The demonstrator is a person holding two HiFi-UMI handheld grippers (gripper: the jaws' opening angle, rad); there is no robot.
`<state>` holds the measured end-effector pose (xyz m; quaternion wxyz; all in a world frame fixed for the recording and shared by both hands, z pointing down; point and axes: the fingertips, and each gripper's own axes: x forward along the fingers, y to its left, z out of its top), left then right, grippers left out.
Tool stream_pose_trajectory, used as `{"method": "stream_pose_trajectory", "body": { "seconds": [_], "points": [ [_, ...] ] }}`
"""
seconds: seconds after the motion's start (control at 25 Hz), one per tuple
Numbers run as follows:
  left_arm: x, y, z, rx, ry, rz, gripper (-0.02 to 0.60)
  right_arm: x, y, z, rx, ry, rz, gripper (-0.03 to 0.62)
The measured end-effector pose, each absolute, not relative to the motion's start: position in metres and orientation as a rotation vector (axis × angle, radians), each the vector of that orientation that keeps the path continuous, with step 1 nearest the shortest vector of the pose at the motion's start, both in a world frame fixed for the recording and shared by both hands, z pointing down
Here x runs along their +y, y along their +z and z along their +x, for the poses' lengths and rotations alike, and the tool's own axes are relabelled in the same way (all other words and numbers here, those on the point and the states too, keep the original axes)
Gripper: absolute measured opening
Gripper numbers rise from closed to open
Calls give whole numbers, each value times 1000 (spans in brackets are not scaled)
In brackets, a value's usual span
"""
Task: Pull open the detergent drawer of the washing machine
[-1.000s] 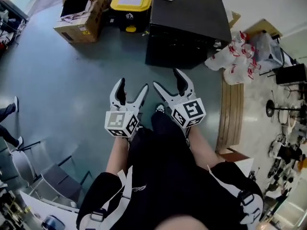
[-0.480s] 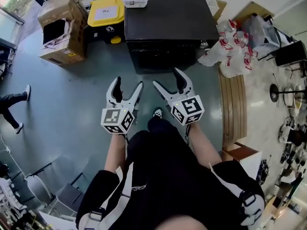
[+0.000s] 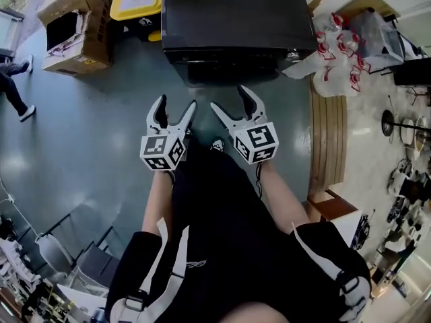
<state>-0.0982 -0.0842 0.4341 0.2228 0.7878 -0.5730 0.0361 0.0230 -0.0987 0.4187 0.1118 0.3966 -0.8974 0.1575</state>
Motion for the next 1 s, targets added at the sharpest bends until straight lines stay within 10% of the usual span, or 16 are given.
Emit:
{"method": "stream_pose_trajectory", "body": {
  "seconds": [1.0],
  "points": [
    [-214, 572, -147, -1489, 242, 2007, 385, -220, 556, -15, -2397, 606, 1274, 334]
  ]
}}
